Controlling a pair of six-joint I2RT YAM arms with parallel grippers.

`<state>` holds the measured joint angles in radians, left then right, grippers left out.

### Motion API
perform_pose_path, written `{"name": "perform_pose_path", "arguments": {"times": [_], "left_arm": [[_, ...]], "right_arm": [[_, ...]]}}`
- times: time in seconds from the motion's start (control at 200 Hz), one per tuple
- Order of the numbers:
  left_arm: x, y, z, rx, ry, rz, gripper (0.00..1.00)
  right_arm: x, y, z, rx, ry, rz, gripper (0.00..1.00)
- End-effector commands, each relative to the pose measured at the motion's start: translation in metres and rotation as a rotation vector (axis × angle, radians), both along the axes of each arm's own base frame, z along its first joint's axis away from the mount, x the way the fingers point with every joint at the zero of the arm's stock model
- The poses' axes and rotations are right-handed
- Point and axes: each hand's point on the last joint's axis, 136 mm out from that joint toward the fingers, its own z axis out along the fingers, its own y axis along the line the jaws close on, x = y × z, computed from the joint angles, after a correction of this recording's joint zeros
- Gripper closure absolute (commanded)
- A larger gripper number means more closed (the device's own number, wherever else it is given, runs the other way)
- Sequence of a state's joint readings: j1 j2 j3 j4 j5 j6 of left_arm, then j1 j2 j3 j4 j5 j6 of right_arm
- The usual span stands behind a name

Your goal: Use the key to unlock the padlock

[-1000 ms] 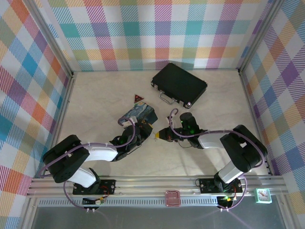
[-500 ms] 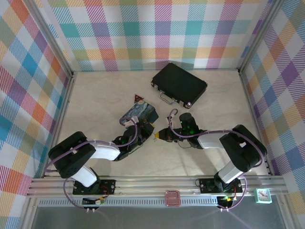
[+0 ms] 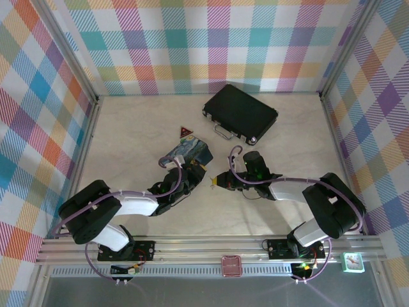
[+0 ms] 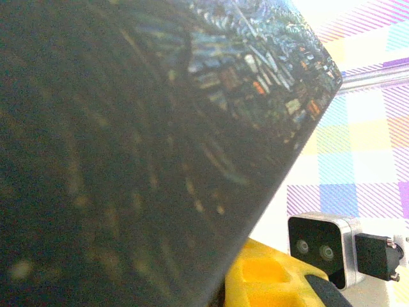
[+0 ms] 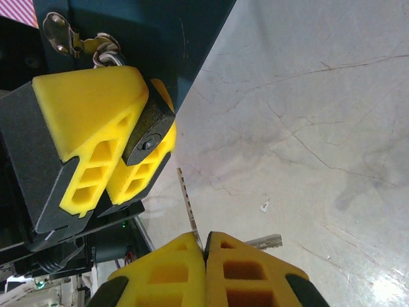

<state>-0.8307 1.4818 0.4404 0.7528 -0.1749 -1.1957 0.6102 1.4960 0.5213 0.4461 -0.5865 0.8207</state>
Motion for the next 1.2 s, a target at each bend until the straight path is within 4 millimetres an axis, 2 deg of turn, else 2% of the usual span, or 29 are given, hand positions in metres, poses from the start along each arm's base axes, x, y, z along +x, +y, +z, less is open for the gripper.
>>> {"name": "perform_pose_path", "arguments": {"times": [0.0, 0.455, 0.69, 0.835, 1.195], "left_arm": [[0.005, -0.009, 0.023, -0.039, -0.055, -0.009, 1.0], [0.006, -0.017, 0.01, -0.066, -0.032, -0.024, 1.0], [0.005, -0.018, 0.015, -0.085, -0.037, -0.027, 1.0], [0.002, -0.017, 0.011, -0.067, -0.028, -0.031, 1.0], [0.002, -0.019, 0.013, -0.086, -0.033, -0.029, 1.0]], "right_arm": [[-0.002, 0.009, 0.015, 0.024, -0.048, 0.052, 1.0], [-0.001, 0.012, 0.023, 0.049, -0.075, 0.048, 1.0], [0.001, 0.013, 0.012, 0.039, -0.053, 0.044, 1.0], [0.003, 0.016, 0.017, 0.057, -0.068, 0.047, 1.0], [0.006, 0.017, 0.01, 0.041, -0.055, 0.048, 1.0]]}}
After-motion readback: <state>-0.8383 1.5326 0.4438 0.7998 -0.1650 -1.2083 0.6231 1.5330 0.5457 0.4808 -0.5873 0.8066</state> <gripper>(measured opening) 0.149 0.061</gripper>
